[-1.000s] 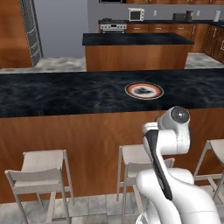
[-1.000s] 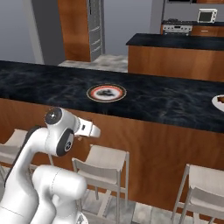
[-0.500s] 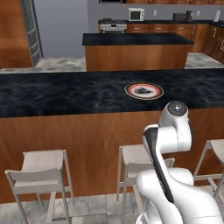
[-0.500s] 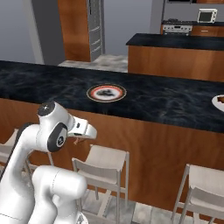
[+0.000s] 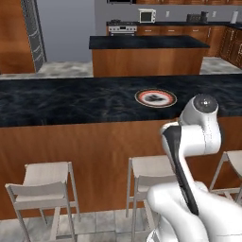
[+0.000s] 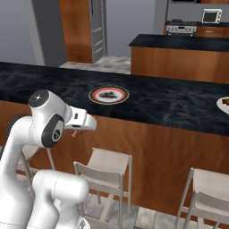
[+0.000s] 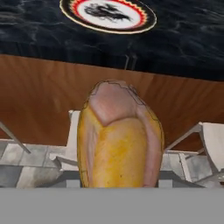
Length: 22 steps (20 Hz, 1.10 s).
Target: Take the chicken drumsticks from the pan and place one on each plate on the dining counter.
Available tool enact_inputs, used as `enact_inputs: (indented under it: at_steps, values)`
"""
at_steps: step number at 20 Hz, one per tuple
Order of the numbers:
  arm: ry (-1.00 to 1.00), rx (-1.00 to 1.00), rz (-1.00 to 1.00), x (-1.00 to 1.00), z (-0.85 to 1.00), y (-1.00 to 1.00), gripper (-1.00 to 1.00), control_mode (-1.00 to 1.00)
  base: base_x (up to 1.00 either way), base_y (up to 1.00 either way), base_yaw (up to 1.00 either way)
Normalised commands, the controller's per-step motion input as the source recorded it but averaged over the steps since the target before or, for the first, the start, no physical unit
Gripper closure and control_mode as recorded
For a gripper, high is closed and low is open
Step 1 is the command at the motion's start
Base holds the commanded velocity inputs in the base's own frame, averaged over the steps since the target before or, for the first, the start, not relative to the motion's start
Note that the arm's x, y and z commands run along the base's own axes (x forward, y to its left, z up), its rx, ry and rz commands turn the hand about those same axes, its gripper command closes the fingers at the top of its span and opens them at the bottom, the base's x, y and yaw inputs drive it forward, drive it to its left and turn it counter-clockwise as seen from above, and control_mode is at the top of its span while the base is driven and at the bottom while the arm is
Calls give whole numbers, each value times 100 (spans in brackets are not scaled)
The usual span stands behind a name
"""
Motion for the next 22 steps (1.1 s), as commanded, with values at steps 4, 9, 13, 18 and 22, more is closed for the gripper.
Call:
enact_inputs:
  at_steps: [4, 9, 13, 18, 22]
  values:
    - [-35, 1, 9, 75, 46, 0, 100, -100, 0, 0, 0]
    - [-17, 7, 10, 98, 23, 0, 100, -100, 0, 0, 0]
    - [-6, 10, 10, 91, 26, 0, 100, -100, 0, 0, 0]
    - [4, 1, 1, 75, 31, 0, 100, -100, 0, 0, 0]
    - [13, -1, 0, 63, 16, -1, 100, -100, 0, 0, 0]
